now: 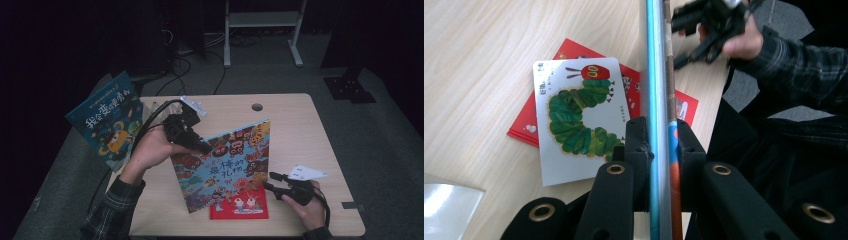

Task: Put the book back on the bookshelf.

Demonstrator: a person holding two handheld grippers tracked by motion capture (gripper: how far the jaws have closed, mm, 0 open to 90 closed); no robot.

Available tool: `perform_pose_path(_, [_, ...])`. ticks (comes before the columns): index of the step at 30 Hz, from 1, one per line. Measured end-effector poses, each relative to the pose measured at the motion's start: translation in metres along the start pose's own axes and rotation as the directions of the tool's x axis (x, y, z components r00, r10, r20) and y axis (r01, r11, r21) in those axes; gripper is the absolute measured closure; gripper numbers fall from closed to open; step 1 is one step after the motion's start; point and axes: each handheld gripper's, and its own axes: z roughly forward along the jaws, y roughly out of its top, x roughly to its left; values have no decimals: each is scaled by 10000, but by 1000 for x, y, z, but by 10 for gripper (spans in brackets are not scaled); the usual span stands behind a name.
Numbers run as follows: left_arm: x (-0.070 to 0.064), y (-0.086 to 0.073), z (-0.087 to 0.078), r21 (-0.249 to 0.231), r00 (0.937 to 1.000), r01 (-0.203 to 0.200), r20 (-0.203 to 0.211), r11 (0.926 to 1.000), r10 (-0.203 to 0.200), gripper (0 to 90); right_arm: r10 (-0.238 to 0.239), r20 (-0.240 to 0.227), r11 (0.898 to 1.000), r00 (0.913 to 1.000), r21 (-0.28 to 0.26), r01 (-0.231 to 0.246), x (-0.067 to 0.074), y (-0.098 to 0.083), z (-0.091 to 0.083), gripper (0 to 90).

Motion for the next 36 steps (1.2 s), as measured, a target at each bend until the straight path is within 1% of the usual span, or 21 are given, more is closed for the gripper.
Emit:
perform_pose_path(1, [-1,0,-1,13,10000,2,-45,10000,-2,808,0,0,10000,10000,0,0,0,0,0,509])
perform_pose_path(2, [-3,1,-4,0,9999,-58,-106,10000,58,808,266,277,9988,9993,-414,-254,-10,-1,-9,482])
perform_pose_path(5, [-4,1,-8,-36,9998,-114,-152,9999,113,808,555,1352,9963,9893,-726,-460,-24,-4,-16,425])
perform_pose_path(6, [-4,1,-8,-36,9998,-114,-152,9999,113,807,555,1352,9963,9893,-726,-460,-24,-4,-16,425])
perform_pose_path(7, [-6,2,-11,39,9997,-171,-195,9998,172,807,689,2084,9966,9756,-581,-579,-35,-6,-16,403])
perform_pose_path(8, [-6,2,-12,1,9997,-157,-212,9999,157,808,800,2407,9965,9673,-421,-719,-39,-7,-15,395])
perform_pose_path(9, [-6,2,-12,1,9997,-157,-212,9999,157,808,800,2407,9965,9673,-421,-719,-39,-7,-15,395])
perform_pose_path(10, [-7,3,-15,52,9994,-223,-261,9997,224,808,935,3025,9955,9486,-120,-943,-51,-9,-11,386])
perform_pose_path(12, [-8,3,-19,74,9992,-235,-330,9997,237,808,1066,3550,9929,9287,123,-1187,-61,-10,-8,367])
perform_pose_path(14, [-8,3,-22,171,9988,-275,-394,9995,282,808,1203,3886,9898,9135,236,-1403,-67,-11,-6,362])
perform_pose_path(15, [-8,3,-22,171,9988,-275,-394,9995,282,808,1203,3886,9898,9135,236,-1403,-67,-11,-6,362])
perform_pose_path(16, [-8,2,-27,176,9985,-235,-496,9996,243,808,1243,4234,9874,8974,365,-1540,-73,-13,-3,360])
perform_pose_path(17, [-8,2,-27,176,9985,-235,-496,9996,243,808,1243,4234,9874,8974,365,-1540,-73,-13,-3,360])
perform_pose_path(18, [-8,1,-29,215,9983,-211,-531,9995,222,808,1254,4342,9856,8920,485,-1621,-76,-13,-2,357])
perform_pose_path(20, [-7,-2,-36,241,9976,-118,-679,9996,134,808,1225,4687,9816,8748,726,-1764,-81,-16,0,347])
perform_pose_path(22, [-6,-4,-39,219,9975,-78,-703,9997,93,808,1251,4725,9803,8724,766,-1821,-82,-16,0,347])
perform_pose_path(23, [-5,-8,-45,183,9972,-5,-744,9998,18,808,1196,4889,9804,8641,793,-1805,-84,-15,0,343])
perform_pose_path(25, [-4,-12,-51,140,9969,42,-780,9999,-31,808,1164,5031,9791,8564,866,-1840,-86,-15,0,338])
perform_pose_path(30, [-2,-21,-64,35,9965,216,-807,9998,-212,808,1083,5215,9751,8464,1098,-1924,-91,-14,2,324])
perform_pose_path(31, [-3,-26,-72,26,9944,241,-1031,9997,-237,808,1007,5301,9730,8420,1243,-1946,-92,-14,4,323])
perform_pose_path(36, [0,-36,-88,-143,9861,519,-1570,9985,-535,807,918,5379,9708,8380,1388,-1955,-93,-14,6,321])
